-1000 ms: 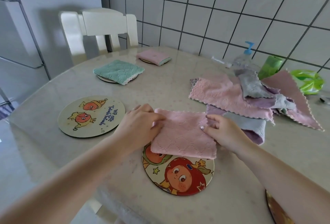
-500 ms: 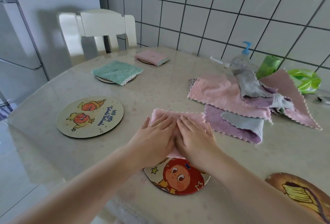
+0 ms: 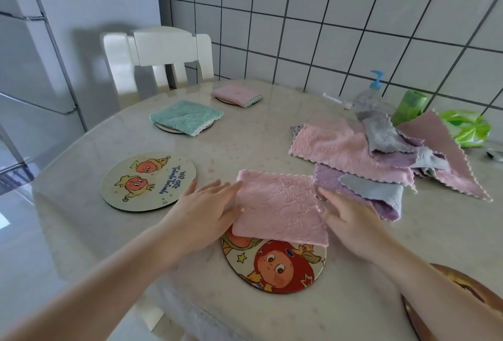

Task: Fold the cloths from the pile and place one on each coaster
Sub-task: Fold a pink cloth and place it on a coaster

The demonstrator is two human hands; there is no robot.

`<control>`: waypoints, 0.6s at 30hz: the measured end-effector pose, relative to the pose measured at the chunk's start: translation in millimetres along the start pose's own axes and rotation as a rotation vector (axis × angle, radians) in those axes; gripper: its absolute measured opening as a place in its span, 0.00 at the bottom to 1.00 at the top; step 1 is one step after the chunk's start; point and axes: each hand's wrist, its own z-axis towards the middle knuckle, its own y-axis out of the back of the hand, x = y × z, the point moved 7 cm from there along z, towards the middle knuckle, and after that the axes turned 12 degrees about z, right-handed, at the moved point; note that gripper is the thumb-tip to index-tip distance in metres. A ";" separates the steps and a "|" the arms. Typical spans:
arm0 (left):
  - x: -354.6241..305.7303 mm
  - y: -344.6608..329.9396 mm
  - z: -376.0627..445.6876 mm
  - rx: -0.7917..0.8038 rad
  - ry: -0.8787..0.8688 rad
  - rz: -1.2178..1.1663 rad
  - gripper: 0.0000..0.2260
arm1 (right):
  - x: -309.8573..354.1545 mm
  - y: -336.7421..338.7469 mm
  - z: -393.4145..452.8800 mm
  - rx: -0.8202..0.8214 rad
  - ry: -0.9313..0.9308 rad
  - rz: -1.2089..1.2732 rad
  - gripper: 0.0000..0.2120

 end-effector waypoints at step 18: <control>-2.5 12.2 16.5 -0.198 0.093 -0.457 0.17 | 22.5 6.8 -5.0 -0.116 -0.026 0.413 0.18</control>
